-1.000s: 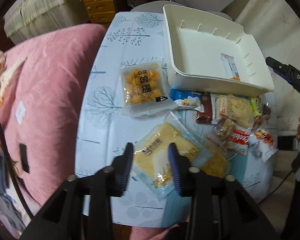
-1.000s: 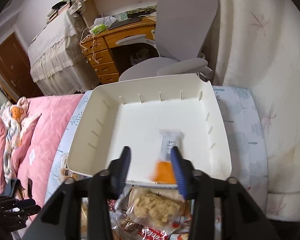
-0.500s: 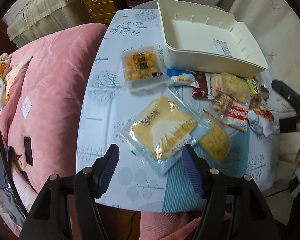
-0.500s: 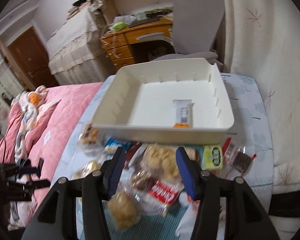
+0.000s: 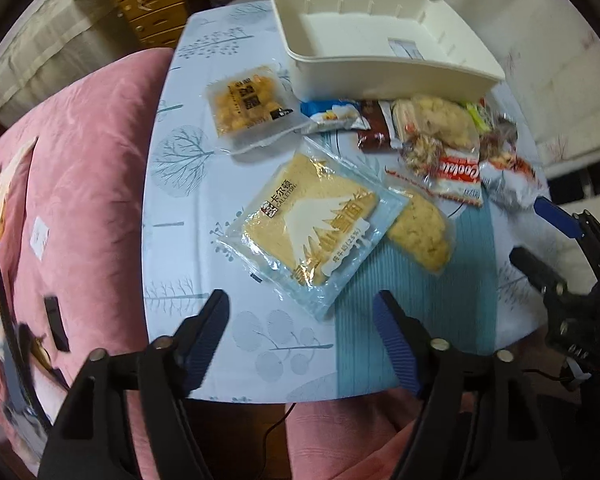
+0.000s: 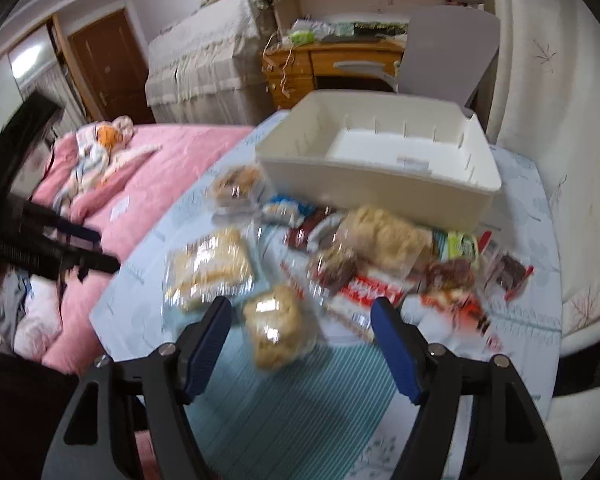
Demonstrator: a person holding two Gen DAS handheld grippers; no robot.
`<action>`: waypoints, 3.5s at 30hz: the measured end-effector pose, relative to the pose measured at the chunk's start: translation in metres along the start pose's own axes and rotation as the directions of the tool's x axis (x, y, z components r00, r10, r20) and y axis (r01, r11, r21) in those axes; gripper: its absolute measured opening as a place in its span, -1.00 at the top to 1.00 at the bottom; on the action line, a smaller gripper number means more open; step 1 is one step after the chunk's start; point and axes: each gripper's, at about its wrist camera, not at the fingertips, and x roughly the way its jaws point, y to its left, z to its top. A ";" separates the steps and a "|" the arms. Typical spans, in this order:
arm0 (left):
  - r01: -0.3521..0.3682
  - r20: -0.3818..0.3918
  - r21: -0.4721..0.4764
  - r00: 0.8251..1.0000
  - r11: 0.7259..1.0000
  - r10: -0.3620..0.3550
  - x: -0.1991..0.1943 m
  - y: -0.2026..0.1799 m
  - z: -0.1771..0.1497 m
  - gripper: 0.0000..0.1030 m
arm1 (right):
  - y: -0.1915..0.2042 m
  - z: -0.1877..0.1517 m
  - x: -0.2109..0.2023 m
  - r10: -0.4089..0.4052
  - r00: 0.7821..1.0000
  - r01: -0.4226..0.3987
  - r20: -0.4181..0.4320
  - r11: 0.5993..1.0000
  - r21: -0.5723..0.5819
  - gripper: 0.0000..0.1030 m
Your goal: Organize snacks
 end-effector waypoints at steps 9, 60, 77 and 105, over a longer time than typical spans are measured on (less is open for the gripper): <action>0.042 -0.070 0.133 0.997 0.990 -0.033 0.041 0.004 0.027 -0.63 | 0.034 -0.032 0.026 -0.148 0.982 0.140 -0.115 0.987 -0.075 -0.50; 0.224 -0.174 0.282 0.968 0.933 -0.180 0.163 -0.023 0.098 -0.68 | 0.046 -0.005 0.148 -0.303 0.865 0.322 -0.399 0.946 -0.019 -0.45; 0.298 -0.163 -0.176 0.931 0.938 -0.327 0.169 0.012 0.083 -0.17 | 0.001 -0.004 0.134 -0.133 0.895 0.207 -0.426 0.969 0.133 -0.11; -0.001 -0.216 -0.341 0.973 0.940 -0.078 0.212 -0.103 0.093 -1.00 | -0.080 -0.021 0.055 0.000 0.922 0.037 -0.386 0.995 0.088 -0.11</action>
